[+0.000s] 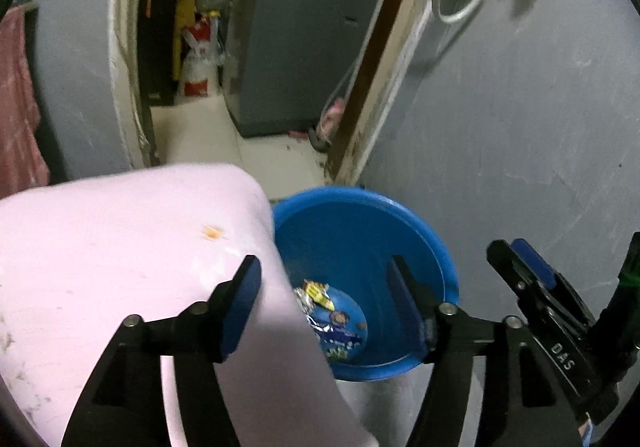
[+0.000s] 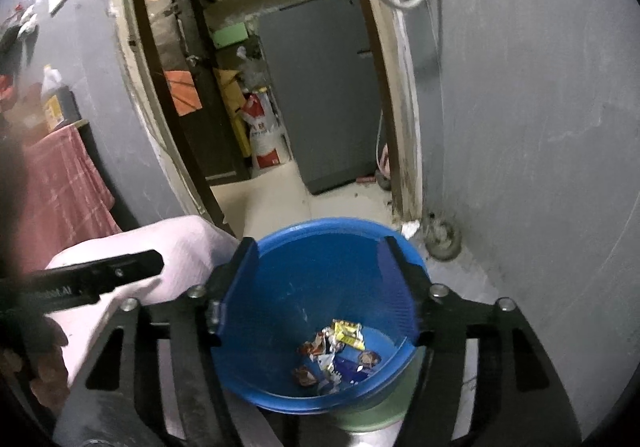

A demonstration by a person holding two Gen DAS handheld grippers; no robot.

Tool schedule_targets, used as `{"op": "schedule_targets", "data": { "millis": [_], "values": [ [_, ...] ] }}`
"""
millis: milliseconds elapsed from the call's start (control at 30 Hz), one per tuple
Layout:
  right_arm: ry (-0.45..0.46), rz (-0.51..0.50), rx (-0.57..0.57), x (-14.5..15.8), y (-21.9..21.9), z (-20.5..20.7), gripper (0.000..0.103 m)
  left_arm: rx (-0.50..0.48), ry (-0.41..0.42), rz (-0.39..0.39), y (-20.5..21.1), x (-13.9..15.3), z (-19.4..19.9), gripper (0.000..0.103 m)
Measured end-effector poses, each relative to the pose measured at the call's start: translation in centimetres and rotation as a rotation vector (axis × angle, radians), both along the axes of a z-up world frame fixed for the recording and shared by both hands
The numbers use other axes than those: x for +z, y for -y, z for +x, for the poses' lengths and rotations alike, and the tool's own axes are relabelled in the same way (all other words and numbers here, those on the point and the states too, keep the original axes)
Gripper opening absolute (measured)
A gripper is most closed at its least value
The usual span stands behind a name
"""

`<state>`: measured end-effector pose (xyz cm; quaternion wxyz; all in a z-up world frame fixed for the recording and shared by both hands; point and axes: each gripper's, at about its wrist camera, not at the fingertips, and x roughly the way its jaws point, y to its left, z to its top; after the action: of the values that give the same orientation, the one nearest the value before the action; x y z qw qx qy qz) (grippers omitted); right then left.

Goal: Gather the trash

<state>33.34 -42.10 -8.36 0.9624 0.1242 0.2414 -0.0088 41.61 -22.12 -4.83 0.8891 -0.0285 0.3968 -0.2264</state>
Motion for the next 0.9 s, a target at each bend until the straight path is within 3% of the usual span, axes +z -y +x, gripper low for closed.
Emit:
{"op": "schedule_targets", "data": {
  "millis": [67,133,267,367,467,633,900],
  "values": [
    [0.03,0.0,0.006,0.9,-0.4,-0.8,0.081,0.017,0.044,-0.017,-0.9,1.0,-0.8,0.074],
    [0.053,-0.002,0.011,1.7,-0.9,-1.4,0.087,0.036,0.095,-0.038,-2.0,1.9,-1.8,0.087],
    [0.109,-0.005,0.018,3.8,-2.0,-2.8,0.092,0.07,0.162,-0.068,-4.4,3.3,-3.4,0.09],
    [0.142,-0.017,0.025,5.0,-2.6,-3.9,0.103,0.092,0.197,-0.072,-5.7,4.3,-4.4,0.091],
    [0.167,-0.021,0.043,6.0,-3.4,-5.3,0.103,0.114,0.25,-0.073,-7.2,5.2,-6.0,0.101],
    [0.191,-0.041,0.053,7.5,-5.0,-7.7,0.103,0.117,0.339,-0.073,-8.9,6.8,-9.6,0.101],
    [0.246,-0.055,0.053,8.9,-7.1,-12.8,0.103,0.146,0.393,-0.067,-11.2,8.1,-14.8,0.101]
  ]
}}
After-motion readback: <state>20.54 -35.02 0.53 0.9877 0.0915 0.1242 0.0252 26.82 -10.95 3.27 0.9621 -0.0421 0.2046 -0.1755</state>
